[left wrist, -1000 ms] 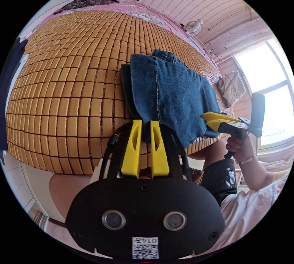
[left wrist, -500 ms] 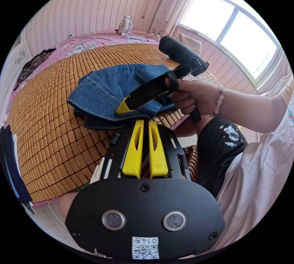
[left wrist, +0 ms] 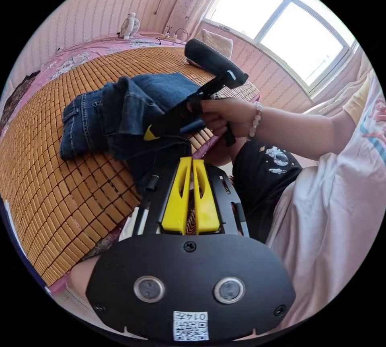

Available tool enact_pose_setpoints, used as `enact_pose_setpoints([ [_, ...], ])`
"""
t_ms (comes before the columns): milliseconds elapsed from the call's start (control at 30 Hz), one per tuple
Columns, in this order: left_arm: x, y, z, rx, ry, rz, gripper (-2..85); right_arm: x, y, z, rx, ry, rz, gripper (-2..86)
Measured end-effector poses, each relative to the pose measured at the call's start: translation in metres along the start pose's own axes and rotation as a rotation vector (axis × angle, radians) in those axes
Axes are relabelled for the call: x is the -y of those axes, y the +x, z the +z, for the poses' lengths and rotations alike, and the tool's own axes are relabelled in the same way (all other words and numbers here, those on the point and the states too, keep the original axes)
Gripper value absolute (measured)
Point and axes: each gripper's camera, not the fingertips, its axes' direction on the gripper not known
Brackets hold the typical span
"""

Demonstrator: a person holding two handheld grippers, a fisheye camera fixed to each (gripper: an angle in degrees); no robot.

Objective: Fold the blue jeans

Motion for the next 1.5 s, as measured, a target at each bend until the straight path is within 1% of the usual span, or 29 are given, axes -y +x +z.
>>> enact_pose_setpoints([
  [67, 0.002, -0.014, -0.016, 0.021, 0.036, -0.053, -0.9, -0.018, 0.007, -0.032, 0.080, 0.124, -0.005, 5.8],
  [100, 0.004, -0.024, -0.026, 0.078, 0.080, -0.088, -0.8, -0.025, 0.008, -0.044, 0.090, 0.164, -0.014, 5.6],
  [133, 0.005, -0.029, -0.031, 0.109, 0.108, -0.102, -0.8, -0.042, 0.009, -0.073, 0.097, 0.252, -0.032, 5.4],
  [167, 0.009, -0.038, -0.039, 0.150, 0.153, -0.120, -0.6, -0.064, 0.011, -0.109, 0.084, 0.358, -0.030, 5.2],
  [200, 0.018, -0.048, -0.044, 0.179, 0.176, -0.135, -0.3, -0.077, 0.014, -0.128, 0.075, 0.415, -0.018, 5.2],
  [233, 0.023, -0.052, -0.046, 0.199, 0.184, -0.146, -0.1, -0.106, 0.021, -0.166, 0.031, 0.521, 0.025, 5.1],
  [267, 0.035, -0.060, -0.049, 0.245, 0.200, -0.168, 0.7, -0.136, 0.028, -0.202, -0.059, 0.614, 0.088, 5.1],
  [300, 0.049, -0.067, -0.049, 0.285, 0.218, -0.180, 2.1, -0.151, 0.031, -0.219, -0.121, 0.654, 0.119, 5.1],
  [333, 0.057, -0.070, -0.048, 0.296, 0.226, -0.187, 3.7, -0.179, 0.035, -0.249, -0.265, 0.715, 0.182, 5.3],
  [367, 0.074, -0.078, -0.044, 0.301, 0.233, -0.207, 7.1, -0.203, 0.043, -0.274, -0.410, 0.735, 0.287, 5.7],
  [400, 0.093, -0.087, -0.036, 0.284, 0.219, -0.236, 8.9, -0.213, 0.049, -0.285, -0.473, 0.739, 0.355, 6.0],
  [433, 0.102, -0.091, -0.032, 0.276, 0.210, -0.254, 9.9, -0.231, 0.060, -0.303, -0.598, 0.743, 0.479, 6.9],
  [467, 0.120, -0.098, -0.021, 0.270, 0.184, -0.294, 10.3, -0.248, 0.071, -0.316, -0.711, 0.765, 0.617, 8.5],
  [533, 0.147, -0.110, 0.003, 0.279, 0.079, -0.343, 10.6, -0.265, 0.081, -0.321, -0.826, 0.814, 0.769, 11.4],
  [567, 0.162, -0.117, 0.023, 0.322, -0.054, -0.352, 10.4, -0.269, 0.087, -0.316, -0.843, 0.832, 0.818, 12.9],
  [600, 0.172, -0.123, 0.042, 0.363, -0.177, -0.340, 9.9, -0.268, 0.090, -0.311, -0.827, 0.827, 0.817, 12.9],
  [667, 0.181, -0.114, 0.045, 0.452, -0.183, -0.255, 8.2, -0.253, 0.109, -0.279, -0.692, 0.755, 0.794, 12.7],
  [700, 0.188, -0.110, 0.048, 0.492, -0.227, -0.209, 7.5, -0.248, 0.114, -0.268, -0.664, 0.727, 0.786, 12.6],
  [767, 0.192, -0.108, 0.046, 0.555, -0.268, -0.180, 7.0, -0.229, 0.134, -0.228, -0.612, 0.603, 0.804, 11.8],
  [800, 0.190, -0.113, 0.041, 0.600, -0.282, -0.209, 6.8, -0.226, 0.137, -0.219, -0.608, 0.576, 0.812, 11.6],
  [867, 0.183, -0.128, 0.027, 0.625, -0.296, -0.286, 6.6, -0.214, 0.144, -0.192, -0.584, 0.503, 0.812, 11.1],
  [1000, 0.145, -0.167, -0.021, 0.638, -0.359, -0.453, 6.2, -0.201, 0.137, -0.166, -0.519, 0.470, 0.743, 9.9],
  [1133, 0.098, -0.200, -0.065, 0.638, -0.366, -0.676, 6.1, -0.182, 0.119, -0.128, -0.417, 0.369, 0.571, 1.7],
  [1200, 0.075, -0.205, -0.084, 0.612, -0.314, -0.762, 6.0, -0.176, 0.105, -0.116, -0.354, 0.347, 0.493, 0.7],
  [1300, 0.066, -0.198, -0.093, 0.580, -0.254, -0.778, 6.2, -0.182, 0.073, -0.109, -0.398, 0.346, 0.452, 1.9],
  [1333, 0.066, -0.196, -0.094, 0.579, -0.250, -0.772, 6.2, -0.191, 0.061, -0.111, -0.446, 0.366, 0.465, 2.6],
  [1400, 0.069, -0.183, -0.092, 0.638, -0.254, -0.752, 6.4, -0.209, 0.047, -0.114, -0.549, 0.377, 0.528, 3.3],
  [1467, 0.070, -0.174, -0.084, 0.715, -0.278, -0.699, 6.5, -0.234, 0.045, -0.112, -0.746, 0.341, 0.721, 3.6],
  [1500, 0.072, -0.170, -0.080, 0.760, -0.291, -0.669, 6.5, -0.239, 0.047, -0.109, -0.774, 0.325, 0.741, 3.5],
])
